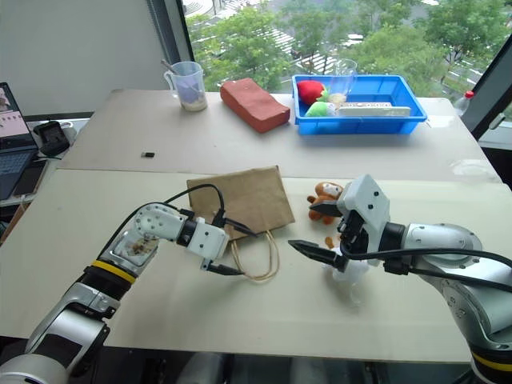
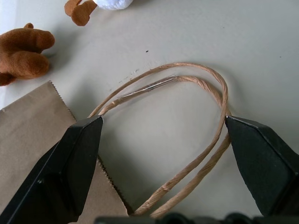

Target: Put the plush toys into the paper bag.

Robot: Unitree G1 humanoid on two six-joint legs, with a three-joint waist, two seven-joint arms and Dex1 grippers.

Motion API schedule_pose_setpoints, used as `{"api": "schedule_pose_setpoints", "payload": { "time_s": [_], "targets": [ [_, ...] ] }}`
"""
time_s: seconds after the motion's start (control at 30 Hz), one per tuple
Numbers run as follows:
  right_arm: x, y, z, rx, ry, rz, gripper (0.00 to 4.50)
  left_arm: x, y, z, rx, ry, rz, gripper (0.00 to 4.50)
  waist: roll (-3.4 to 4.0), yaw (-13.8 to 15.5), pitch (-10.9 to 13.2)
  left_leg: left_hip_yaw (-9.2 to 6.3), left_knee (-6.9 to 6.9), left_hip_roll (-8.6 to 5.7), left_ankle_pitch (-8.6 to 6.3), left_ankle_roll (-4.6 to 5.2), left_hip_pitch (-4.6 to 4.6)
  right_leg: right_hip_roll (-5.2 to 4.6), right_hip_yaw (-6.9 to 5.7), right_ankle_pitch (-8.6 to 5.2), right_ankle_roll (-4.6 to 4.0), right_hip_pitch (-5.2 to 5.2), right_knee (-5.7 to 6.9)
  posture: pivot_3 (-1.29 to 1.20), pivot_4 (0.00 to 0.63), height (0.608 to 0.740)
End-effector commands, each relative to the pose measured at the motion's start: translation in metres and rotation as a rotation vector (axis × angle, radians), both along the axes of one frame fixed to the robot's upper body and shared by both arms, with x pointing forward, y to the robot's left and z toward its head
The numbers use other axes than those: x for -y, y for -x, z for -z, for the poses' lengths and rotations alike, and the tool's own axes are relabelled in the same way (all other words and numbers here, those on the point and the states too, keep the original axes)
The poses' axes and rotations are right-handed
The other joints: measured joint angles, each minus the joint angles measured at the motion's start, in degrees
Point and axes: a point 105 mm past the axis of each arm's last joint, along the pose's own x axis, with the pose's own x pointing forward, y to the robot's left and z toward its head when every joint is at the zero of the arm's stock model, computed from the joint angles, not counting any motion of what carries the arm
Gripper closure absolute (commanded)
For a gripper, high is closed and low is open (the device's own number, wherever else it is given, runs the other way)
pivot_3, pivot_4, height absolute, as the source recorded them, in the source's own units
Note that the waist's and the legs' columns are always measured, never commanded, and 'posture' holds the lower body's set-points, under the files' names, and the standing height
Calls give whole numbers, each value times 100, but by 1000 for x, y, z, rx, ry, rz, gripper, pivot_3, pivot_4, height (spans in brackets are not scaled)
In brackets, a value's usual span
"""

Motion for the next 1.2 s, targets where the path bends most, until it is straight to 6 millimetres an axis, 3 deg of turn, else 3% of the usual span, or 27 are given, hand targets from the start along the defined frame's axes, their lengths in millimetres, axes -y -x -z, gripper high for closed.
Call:
{"api": "schedule_pose_setpoints", "payload": {
  "time_s": [0.03,0.33,0.43,0.67,0.7,0.8,0.9,1.13,1.17,1.2],
  "targets": [
    [-2,3,-12,45,4,-5,0,4,-3,-4,38,8,0,64,0,-1,0,0,0,0,0,0,0,0,0,0,0,0,0,0,150,740],
    [-2,-1,-19,56,11,7,0,10,1,0,40,-5,41,64,0,4,0,0,0,0,0,0,1,0,0,0,0,1,-1,0,150,740],
    [-4,0,-20,55,9,5,0,14,5,-2,26,18,64,838,0,1,0,0,0,0,0,0,-1,0,-1,0,0,0,-1,0,150,740],
    [-4,-1,-22,55,12,11,0,14,7,-1,2,18,72,4187,0,-5,0,0,0,0,0,0,0,0,0,0,0,0,0,0,150,740],
    [-4,-1,-23,55,12,12,0,14,7,-3,-10,29,71,4488,0,-2,0,0,0,0,0,0,-1,0,0,0,0,0,-1,0,150,740],
    [-3,-3,-23,53,13,19,0,18,8,-14,-55,95,60,4488,0,1,0,0,0,0,0,0,-1,0,0,0,0,0,0,0,150,740],
    [2,-5,-19,43,19,40,0,18,5,-40,-158,231,10,4488,0,-2,0,0,0,0,0,1,-3,0,0,0,0,0,0,0,150,740],
    [12,-9,0,-3,-7,82,0,-6,-2,-86,-246,436,-75,4488,0,-25,0,-1,0,2,-1,1,3,0,0,0,0,-1,4,0,150,740],
    [13,-10,2,-8,-23,89,552,-8,-3,-90,-257,450,-82,4500,-1,-26,0,-1,0,1,-1,1,4,0,0,0,1,1,4,0,150,740],
    [12,-10,6,-19,-40,85,789,-10,-4,-94,-266,463,-91,4500,-1,-29,0,-1,0,1,-1,1,4,0,0,0,1,0,4,0,150,740]
  ]
}}
